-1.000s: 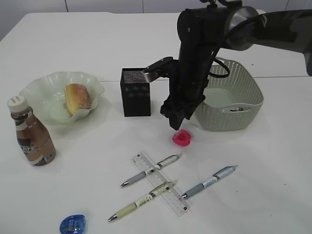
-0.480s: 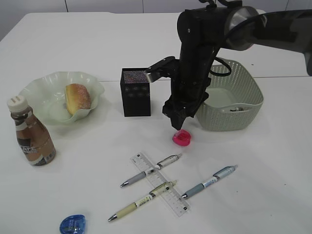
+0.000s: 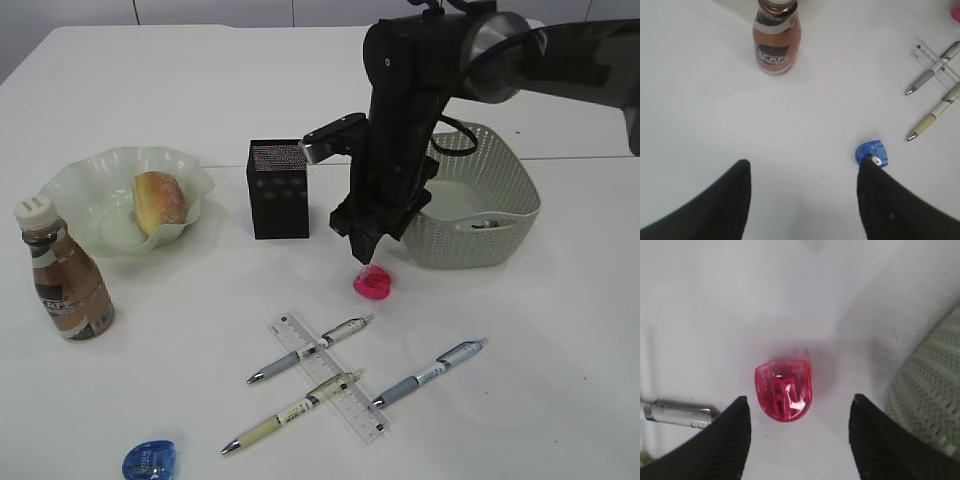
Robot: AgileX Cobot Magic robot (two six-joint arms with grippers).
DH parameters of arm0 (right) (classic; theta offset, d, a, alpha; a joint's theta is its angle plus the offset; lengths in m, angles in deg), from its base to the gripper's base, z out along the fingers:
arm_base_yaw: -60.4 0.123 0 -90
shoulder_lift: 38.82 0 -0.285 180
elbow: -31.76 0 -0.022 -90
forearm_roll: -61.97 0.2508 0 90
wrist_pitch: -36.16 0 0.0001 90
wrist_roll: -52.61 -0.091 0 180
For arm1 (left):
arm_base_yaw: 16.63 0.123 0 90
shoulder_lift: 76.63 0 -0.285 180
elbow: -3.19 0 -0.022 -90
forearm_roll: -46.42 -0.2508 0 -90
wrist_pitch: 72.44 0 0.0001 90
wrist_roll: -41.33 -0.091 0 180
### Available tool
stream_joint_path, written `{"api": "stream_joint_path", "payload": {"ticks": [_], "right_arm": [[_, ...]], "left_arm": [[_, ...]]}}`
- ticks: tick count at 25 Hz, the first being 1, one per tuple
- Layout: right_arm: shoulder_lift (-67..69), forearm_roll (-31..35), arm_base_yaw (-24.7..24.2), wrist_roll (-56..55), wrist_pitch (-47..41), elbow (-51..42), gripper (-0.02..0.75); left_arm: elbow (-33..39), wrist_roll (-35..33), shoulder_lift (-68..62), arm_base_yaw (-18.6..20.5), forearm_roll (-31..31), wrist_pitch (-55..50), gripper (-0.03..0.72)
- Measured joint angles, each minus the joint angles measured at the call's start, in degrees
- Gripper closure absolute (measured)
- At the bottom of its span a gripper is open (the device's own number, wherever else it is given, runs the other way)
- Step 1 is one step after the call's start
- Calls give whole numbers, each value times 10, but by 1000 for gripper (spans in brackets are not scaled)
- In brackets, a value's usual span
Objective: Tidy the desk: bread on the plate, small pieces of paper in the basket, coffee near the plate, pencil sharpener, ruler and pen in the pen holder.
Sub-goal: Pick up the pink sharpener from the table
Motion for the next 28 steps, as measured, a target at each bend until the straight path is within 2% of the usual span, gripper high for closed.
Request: {"api": "stream_joint_path", "payload": {"ticks": [13, 28], "right_arm": [[0, -31, 0, -66, -1, 5, 279], [-35, -32, 3, -70, 2, 5, 280]], "left_arm": [[0, 0, 0, 0, 0, 0, 200], [0, 0, 0, 0, 0, 0, 200]]}}
